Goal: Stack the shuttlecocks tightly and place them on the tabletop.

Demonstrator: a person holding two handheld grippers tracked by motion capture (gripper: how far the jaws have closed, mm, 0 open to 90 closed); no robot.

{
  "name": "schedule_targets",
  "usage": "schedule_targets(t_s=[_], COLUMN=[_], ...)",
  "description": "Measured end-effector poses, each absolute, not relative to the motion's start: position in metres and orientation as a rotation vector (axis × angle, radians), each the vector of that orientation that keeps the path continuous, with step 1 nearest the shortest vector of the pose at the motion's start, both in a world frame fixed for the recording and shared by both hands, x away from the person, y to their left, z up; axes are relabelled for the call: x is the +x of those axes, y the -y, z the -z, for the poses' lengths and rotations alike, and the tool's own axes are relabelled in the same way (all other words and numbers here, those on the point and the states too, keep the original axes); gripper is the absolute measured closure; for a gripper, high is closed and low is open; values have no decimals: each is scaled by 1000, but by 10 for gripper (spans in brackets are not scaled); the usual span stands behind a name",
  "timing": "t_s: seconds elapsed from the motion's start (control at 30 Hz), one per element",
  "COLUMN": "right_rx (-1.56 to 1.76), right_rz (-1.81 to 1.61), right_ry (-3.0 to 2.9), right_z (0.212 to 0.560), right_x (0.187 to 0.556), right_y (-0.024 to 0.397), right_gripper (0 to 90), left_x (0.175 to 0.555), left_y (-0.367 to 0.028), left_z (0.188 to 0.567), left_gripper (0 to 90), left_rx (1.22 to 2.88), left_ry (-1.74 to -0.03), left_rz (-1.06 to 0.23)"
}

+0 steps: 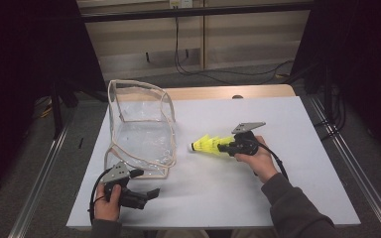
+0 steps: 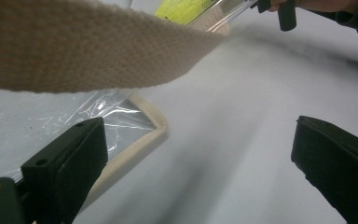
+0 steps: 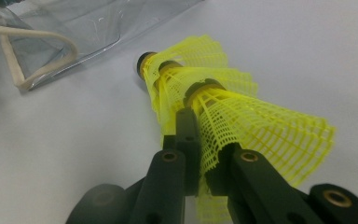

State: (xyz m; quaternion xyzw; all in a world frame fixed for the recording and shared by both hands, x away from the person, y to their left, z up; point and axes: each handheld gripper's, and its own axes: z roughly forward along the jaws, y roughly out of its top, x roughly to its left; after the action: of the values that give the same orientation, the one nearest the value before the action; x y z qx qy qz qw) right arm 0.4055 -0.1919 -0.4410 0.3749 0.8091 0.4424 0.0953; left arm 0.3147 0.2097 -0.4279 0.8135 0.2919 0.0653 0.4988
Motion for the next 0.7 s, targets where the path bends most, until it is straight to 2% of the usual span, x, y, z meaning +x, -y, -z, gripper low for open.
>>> schedule_targets(t_s=[0.7], right_rx=[1107], right_rz=[-1315], right_ry=[-2418], right_z=[443], right_x=[407], right_y=[184], right_gripper=[854], left_x=[314], left_y=[-210], left_z=[428], left_gripper=[37], left_rx=[1967], left_ry=[-705], left_rz=[-157])
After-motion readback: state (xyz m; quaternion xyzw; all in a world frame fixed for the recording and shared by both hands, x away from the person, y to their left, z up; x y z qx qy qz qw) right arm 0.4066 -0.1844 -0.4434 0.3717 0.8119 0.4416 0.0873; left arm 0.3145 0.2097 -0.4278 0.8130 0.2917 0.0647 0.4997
